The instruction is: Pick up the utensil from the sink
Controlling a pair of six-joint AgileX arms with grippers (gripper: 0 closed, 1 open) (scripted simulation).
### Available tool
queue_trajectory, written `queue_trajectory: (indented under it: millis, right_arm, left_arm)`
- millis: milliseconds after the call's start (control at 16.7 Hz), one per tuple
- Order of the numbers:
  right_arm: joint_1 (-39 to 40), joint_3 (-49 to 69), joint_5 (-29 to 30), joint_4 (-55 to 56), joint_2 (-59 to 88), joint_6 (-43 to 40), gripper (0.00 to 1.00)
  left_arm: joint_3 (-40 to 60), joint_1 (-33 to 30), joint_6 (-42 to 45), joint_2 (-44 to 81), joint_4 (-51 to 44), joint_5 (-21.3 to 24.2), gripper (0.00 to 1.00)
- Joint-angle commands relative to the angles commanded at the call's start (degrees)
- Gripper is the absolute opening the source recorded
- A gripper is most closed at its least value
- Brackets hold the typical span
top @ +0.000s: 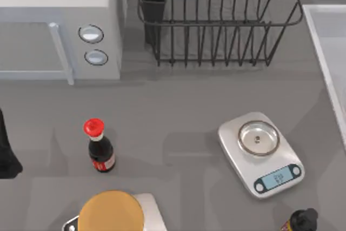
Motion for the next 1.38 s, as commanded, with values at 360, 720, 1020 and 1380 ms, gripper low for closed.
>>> queue_trajectory:
  millis: [360, 720, 1020, 1380]
  right_arm:
    - [-0.1, 10.65, -0.08, -17.48, -5.47, -0.15, 0.0]
    - [-0.06, 15.67, -0.11, -24.92, -9.0, -0.14, 0.0]
    - [2.1, 14.79, -0.09, -25.5, -10.1, 2.09, 0.0]
    - [21.06, 8.3, 0.19, -30.07, -19.9, 20.42, 0.0]
  left_arm:
    - [0.0, 0.0, 0.0, 0.0, 0.0, 0.0, 1.0]
    - [0.0, 0.0, 0.0, 0.0, 0.0, 0.0, 1.0]
    - [0.0, 0.0, 0.0, 0.0, 0.0, 0.0, 1.0]
    - [0.0, 0.0, 0.0, 0.0, 0.0, 0.0, 1.0]
